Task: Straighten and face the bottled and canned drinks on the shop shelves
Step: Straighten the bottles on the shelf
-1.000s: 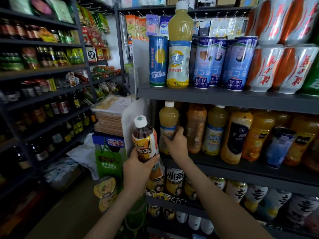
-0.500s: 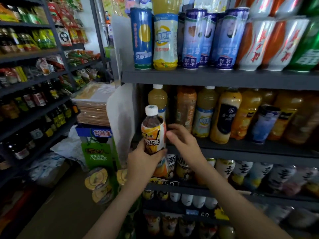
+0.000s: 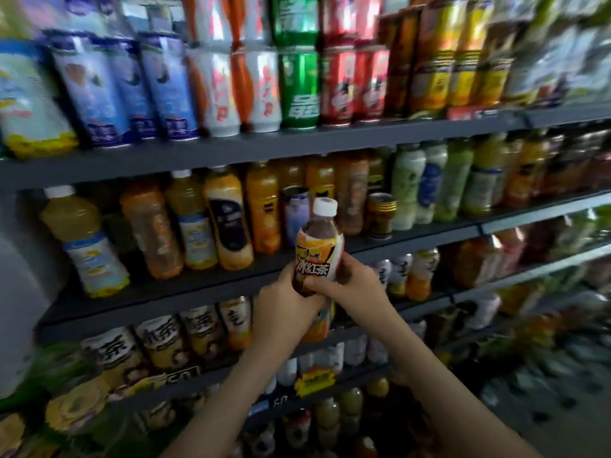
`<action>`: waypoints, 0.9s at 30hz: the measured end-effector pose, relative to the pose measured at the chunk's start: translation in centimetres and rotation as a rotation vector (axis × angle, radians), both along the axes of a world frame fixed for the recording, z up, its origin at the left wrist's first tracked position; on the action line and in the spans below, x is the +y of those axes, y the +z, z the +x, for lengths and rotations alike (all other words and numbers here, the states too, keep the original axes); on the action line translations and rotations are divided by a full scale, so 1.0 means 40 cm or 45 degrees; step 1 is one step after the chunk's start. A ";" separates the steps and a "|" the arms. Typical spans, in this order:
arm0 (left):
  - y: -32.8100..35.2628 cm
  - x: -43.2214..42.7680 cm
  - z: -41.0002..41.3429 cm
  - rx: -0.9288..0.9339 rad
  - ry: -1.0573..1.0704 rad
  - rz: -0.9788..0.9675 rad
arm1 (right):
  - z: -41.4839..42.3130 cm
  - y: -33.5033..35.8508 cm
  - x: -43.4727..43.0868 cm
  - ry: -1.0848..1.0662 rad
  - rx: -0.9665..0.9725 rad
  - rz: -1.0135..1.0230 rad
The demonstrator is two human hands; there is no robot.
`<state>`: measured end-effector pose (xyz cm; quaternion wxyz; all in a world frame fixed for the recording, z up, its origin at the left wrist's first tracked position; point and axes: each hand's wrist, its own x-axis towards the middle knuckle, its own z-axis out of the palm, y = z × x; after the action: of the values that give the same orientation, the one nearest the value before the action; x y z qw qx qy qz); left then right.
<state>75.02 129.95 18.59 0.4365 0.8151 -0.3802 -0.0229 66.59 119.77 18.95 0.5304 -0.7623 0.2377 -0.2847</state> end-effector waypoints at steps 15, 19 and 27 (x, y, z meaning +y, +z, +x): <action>-0.042 -0.688 -0.525 0.434 -0.775 -0.111 | -0.669 -0.005 -0.602 -0.431 -0.125 0.125; -0.035 -0.857 -0.587 0.398 -0.786 -0.097 | -0.737 -0.015 -0.757 -0.492 -0.188 0.194; -0.014 -1.237 -0.700 0.407 -0.816 -0.125 | -0.844 0.004 -1.130 -0.533 -0.017 0.086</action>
<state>47.03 80.46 18.03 0.4996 0.6187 -0.5441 -0.2674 32.85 74.58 19.12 0.4865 -0.6762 0.3966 -0.3857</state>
